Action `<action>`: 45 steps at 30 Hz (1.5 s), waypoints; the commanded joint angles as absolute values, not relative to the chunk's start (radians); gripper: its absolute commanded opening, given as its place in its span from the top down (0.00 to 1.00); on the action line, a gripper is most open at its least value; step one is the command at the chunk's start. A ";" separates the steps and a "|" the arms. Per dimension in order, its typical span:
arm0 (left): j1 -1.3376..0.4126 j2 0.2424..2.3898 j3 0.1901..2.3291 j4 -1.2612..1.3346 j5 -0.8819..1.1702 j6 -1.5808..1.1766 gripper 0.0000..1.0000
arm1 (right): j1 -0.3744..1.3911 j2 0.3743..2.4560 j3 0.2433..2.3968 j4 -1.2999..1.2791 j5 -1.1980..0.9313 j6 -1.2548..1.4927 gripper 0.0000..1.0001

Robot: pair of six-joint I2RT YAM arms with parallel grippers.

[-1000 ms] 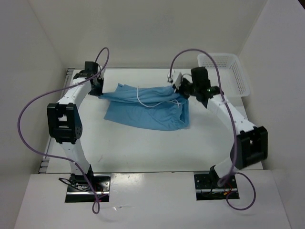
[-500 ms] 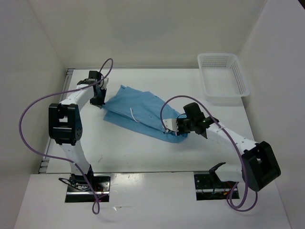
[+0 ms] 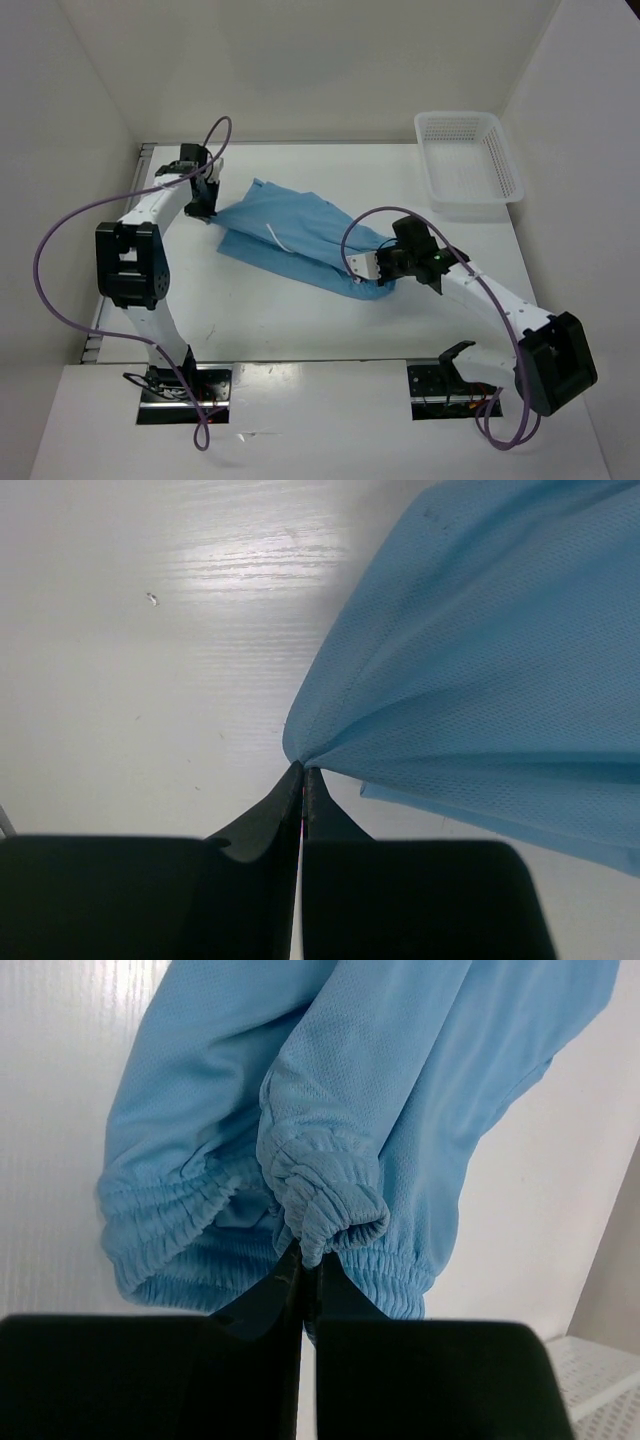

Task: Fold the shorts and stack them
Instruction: Fold the shorts

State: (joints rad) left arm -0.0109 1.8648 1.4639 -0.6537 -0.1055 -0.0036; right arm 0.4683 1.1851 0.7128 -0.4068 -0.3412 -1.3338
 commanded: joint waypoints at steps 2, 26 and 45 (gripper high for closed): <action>-0.037 1.792 1.408 -0.658 -0.130 0.000 1.00 | 0.494 1.095 0.712 -0.469 -0.385 -1.379 1.00; -0.120 1.802 1.509 -0.692 -0.091 0.000 0.62 | 0.549 1.436 1.142 -0.406 -0.374 -0.772 0.93; -0.206 2.019 1.405 -0.601 -0.133 0.000 0.62 | 0.580 1.519 0.878 -0.463 -0.200 -0.727 1.00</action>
State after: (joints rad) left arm -0.1967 2.0045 1.4281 -0.6170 -0.1074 -0.0036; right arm 0.5640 1.5120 0.9268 -0.4545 -0.2695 -0.7013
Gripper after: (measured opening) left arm 0.382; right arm 0.001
